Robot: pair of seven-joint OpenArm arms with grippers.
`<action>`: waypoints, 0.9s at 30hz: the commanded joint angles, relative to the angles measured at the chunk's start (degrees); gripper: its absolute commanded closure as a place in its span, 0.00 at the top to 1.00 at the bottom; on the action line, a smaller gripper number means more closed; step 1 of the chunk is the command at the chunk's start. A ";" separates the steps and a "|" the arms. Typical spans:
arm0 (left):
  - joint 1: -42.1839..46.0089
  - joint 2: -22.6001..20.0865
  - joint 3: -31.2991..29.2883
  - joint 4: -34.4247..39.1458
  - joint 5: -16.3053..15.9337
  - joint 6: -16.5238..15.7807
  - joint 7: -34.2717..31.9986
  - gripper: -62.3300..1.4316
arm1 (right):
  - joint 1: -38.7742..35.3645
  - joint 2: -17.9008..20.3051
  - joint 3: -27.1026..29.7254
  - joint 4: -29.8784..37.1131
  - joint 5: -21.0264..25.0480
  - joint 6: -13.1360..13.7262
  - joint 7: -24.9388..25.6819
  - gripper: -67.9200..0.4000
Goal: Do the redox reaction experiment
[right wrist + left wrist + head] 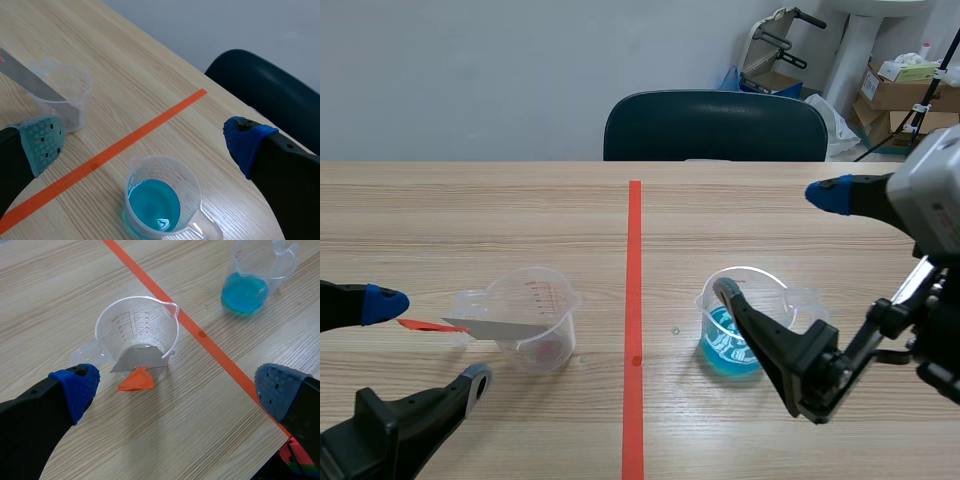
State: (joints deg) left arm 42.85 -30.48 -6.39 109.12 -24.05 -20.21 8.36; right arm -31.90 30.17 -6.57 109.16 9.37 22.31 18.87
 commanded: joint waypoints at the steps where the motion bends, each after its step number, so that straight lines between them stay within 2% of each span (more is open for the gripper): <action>1: -0.17 0.13 -0.37 0.33 -0.20 -0.09 -0.85 1.00 | 1.79 0.76 -1.20 0.92 -0.33 0.00 0.04 1.00; 9: -0.17 0.13 -0.37 0.33 -0.20 -0.09 -0.85 1.00 | 8.66 0.76 -10.25 0.92 -3.19 -0.02 -3.93 1.00; 20: -0.17 0.13 -0.37 0.33 -0.20 -0.09 -0.87 1.00 | 16.13 0.74 -20.50 0.39 -3.21 -0.02 -8.55 1.00; 27: -0.17 0.13 -0.37 0.33 -0.20 -0.09 -1.03 1.00 | 21.22 0.70 -26.34 -3.02 -3.21 -0.02 -8.66 1.00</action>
State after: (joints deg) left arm 42.85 -30.50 -6.39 109.12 -24.05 -20.21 8.34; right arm -11.62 30.20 -32.99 106.17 5.56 22.31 9.52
